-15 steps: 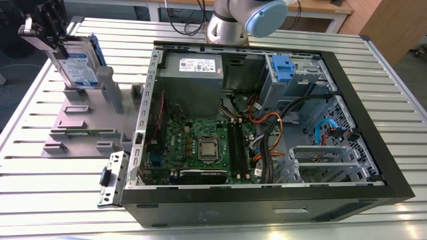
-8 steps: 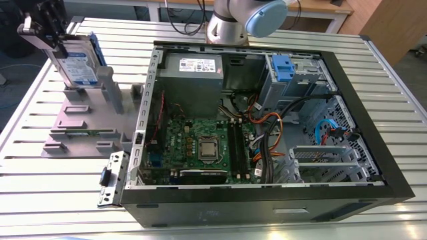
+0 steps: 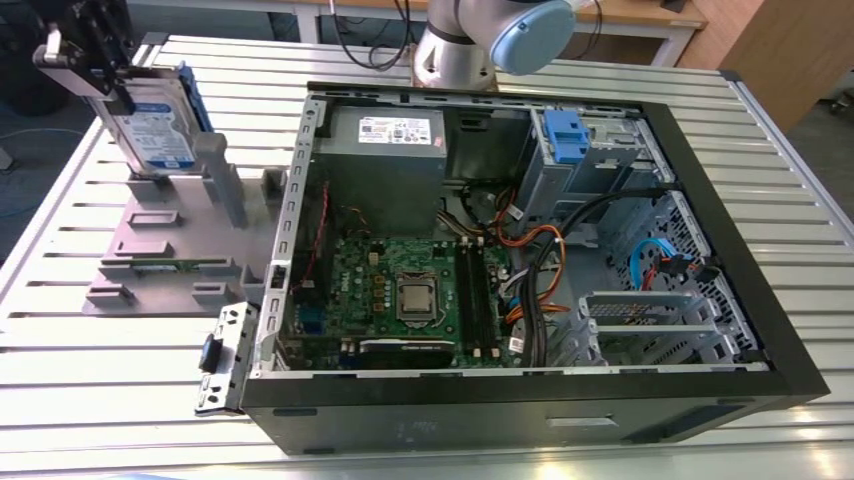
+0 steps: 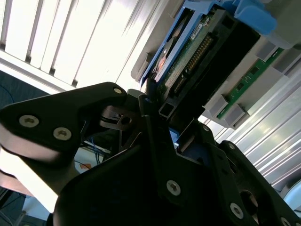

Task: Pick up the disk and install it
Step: 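Pick up the disk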

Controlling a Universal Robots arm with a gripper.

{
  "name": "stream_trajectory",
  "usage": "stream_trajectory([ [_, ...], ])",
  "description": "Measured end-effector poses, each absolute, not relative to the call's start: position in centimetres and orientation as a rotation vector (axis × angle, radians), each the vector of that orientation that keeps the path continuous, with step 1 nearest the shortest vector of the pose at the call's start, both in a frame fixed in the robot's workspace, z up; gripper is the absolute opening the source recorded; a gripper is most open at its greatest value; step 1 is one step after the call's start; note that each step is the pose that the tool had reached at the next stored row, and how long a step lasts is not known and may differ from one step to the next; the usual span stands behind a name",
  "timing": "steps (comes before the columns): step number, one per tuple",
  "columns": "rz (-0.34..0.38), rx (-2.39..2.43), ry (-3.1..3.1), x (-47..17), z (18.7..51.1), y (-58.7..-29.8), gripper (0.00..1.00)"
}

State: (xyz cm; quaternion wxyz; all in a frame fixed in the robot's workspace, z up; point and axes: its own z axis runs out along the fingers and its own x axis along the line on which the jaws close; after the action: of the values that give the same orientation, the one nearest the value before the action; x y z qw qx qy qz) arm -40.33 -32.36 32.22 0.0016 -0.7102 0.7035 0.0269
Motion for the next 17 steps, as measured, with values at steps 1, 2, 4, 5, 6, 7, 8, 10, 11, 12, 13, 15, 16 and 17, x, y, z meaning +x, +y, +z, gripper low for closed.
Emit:
stream_trajectory([
  [1,0.084,-2.229,2.208,-40.33,32.25,-32.36,0.37],
  [2,0.084,-2.229,2.208,-40.33,32.27,-32.36,0.37],
  [4,0.084,-2.229,2.208,-40.33,32.32,-32.36,0.37],
  [5,0.084,-2.229,2.208,-40.33,32.35,-32.36,0.37],
  [6,0.084,-2.229,2.208,-40.33,32.37,-32.36,0.37],
  [7,0.084,-2.229,2.208,-40.33,32.40,-32.36,0.37],
  [8,0.084,-2.229,2.208,-40.33,32.42,-32.36,0.37],
  [10,0.084,-2.229,2.208,-40.32,32.48,-32.36,0.37],
  [11,0.084,-2.229,2.208,-40.32,32.51,-32.36,0.37],
  [12,0.085,-2.229,2.208,-40.33,32.55,-32.36,0.37],
  [13,0.085,-2.229,2.208,-40.32,32.59,-32.36,0.37],
  [15,0.084,-2.229,2.208,-40.33,32.67,-32.36,0.37],
  [16,0.085,-2.229,2.208,-40.33,32.71,-32.36,0.37],
  [17,0.084,-2.229,2.208,-40.32,32.76,-32.36,0.37],
])
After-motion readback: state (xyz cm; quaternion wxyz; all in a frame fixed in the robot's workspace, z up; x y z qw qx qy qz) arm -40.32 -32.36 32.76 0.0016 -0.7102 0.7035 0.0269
